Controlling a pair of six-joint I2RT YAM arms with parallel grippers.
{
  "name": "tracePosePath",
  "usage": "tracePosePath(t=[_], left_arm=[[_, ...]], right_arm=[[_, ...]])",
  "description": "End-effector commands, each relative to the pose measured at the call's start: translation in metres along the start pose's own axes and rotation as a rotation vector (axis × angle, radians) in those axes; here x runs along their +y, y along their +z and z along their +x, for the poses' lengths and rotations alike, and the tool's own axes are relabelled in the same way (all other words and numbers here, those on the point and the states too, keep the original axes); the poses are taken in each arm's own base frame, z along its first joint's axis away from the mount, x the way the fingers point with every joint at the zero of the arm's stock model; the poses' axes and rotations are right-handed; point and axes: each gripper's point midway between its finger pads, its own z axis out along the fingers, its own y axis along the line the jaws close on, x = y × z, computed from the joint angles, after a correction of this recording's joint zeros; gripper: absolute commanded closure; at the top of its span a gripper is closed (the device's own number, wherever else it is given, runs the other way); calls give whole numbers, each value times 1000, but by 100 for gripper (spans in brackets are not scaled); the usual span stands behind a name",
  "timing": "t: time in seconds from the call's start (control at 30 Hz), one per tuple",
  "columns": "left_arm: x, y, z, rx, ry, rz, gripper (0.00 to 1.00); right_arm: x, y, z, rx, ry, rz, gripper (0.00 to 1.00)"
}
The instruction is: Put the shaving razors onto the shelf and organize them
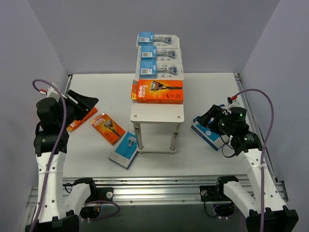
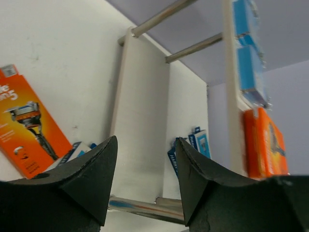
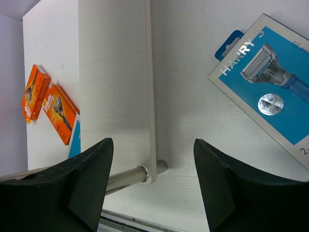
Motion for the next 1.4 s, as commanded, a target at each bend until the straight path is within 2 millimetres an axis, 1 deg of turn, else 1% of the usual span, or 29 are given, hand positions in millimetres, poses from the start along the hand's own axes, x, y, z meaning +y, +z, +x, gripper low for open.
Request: tracePosePath(t=[0.0,0.03,0.07,0.13,0.17,0.2,0.23,0.27,0.3,0.33,0.37,0.4,0.43,0.47,0.5,0.53,0.57,0.6,0.67,0.73,0.77,0.83,0.87,0.93,0.97,1.03,1.13,1.23,1.37], left_arm=[[38,31,-6,22,48,-66,40],[51,35,-11,20,43,-95,40],[66,46,-10,53,33,-122,40],[80,56,-16,68,78,-134,39],[92,67,-15,103,75,-144,38],[95,72,-20,118,127,-145,38],[101,78,-22,134,154,-161,38],[117,91,-18,176,165,-191,38],[125,96,-15,211,203,-199,38],[125,102,-22,218,229,-195,38],[140,114,-15,271,261,-209,38],[141,119,-18,281,285,-215,38],[147,125,-15,301,302,-222,38],[158,134,-8,341,333,-234,38],[162,136,-4,363,347,-251,39],[168,141,-10,355,385,-293,42],[179,146,-7,380,419,-326,43],[182,149,-4,392,446,-351,43],[197,156,-7,391,511,-416,43],[204,163,-4,405,544,-444,43],[209,169,-1,429,550,-447,42],[215,176,10,471,555,-450,42],[224,181,15,496,562,-467,42],[230,184,23,530,566,-476,42],[237,186,30,559,562,-478,42],[244,187,37,584,559,-483,42],[261,188,48,627,549,-504,42],[270,191,57,652,535,-513,42],[279,192,58,665,534,-531,42]], right_arm=[[4,14,-2,-3,-29,-42,37],[5,17,-1,0,-33,-55,37],[2,22,2,17,-38,-49,37],[-1,26,4,30,-46,-46,36],[-2,30,6,42,-48,-48,36],[-2,31,7,46,-53,-52,36],[0,33,5,40,-55,-64,36],[1,35,9,54,-52,-76,36],[1,36,11,60,-47,-84,36],[2,37,11,59,-49,-91,36],[1,38,13,64,-49,-93,36],[1,39,13,65,-48,-91,36],[1,39,14,66,-52,-92,36],[1,39,14,63,-56,-90,36],[1,38,14,62,-63,-87,36],[1,38,15,63,-69,-82,36],[3,36,16,59,-80,-87,36],[3,36,16,54,-83,-81,36],[3,34,19,50,-92,-86,35],[4,33,22,51,-97,-91,35],[3,33,23,51,-95,-89,35],[3,32,25,53,-97,-91,35],[3,33,25,52,-96,-89,35],[3,33,26,58,-98,-89,35],[3,35,26,62,-97,-87,35],[2,36,27,67,-96,-83,35],[0,38,28,74,-96,-74,35],[-1,40,28,76,-96,-65,35],[-2,42,29,86,-97,-64,35]])
